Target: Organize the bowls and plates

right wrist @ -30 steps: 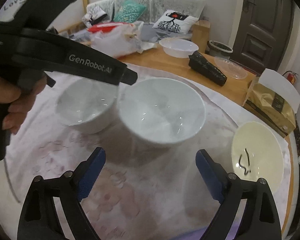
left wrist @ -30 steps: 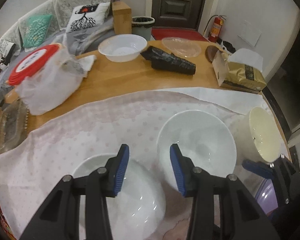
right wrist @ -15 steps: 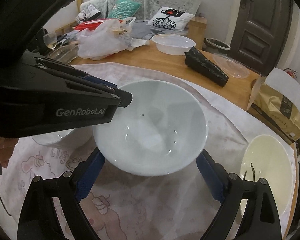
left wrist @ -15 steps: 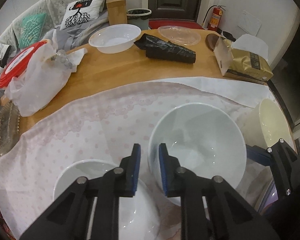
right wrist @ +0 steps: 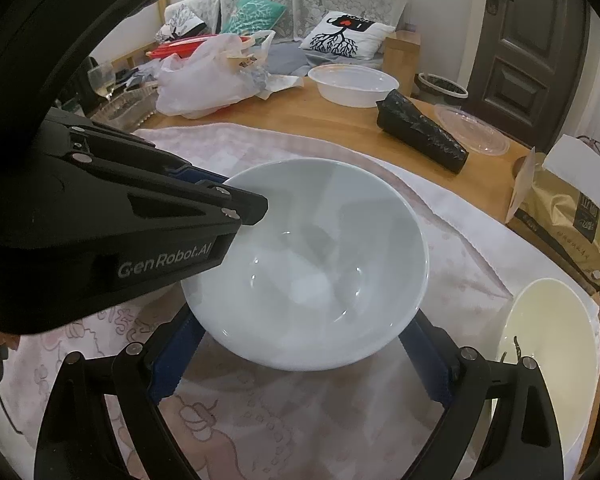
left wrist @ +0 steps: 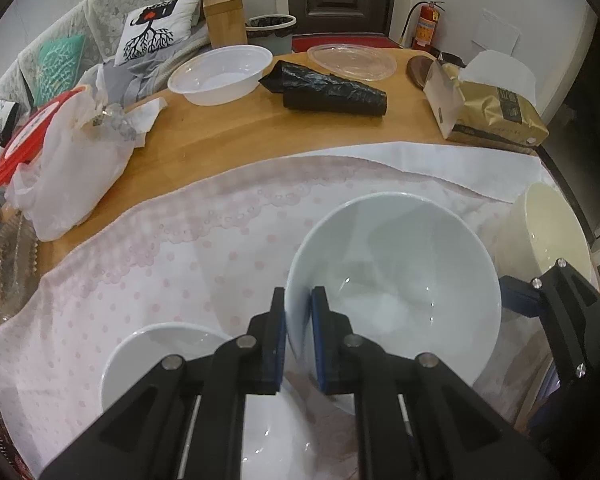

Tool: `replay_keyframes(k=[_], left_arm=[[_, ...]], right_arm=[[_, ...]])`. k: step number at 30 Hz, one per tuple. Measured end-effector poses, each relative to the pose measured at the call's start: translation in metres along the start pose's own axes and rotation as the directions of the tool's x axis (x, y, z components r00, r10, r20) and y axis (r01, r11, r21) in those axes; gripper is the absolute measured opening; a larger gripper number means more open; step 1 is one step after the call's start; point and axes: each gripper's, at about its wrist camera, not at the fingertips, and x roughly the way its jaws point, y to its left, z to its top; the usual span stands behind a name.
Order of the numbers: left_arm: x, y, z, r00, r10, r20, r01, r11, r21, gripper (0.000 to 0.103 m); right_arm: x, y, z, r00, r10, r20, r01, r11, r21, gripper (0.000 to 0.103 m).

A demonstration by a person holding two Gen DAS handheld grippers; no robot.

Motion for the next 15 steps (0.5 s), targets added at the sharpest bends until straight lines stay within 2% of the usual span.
replay_keyframes(k=[15], left_arm=[[-0.01,-0.018,-0.012,1.0,0.004,-0.018,-0.003,0.997,0.08,0.009]], right_arm=[[-0.015,-0.005,-0.013,1.0,-0.005,0.0,0.005,1.0,0.0,0.091]])
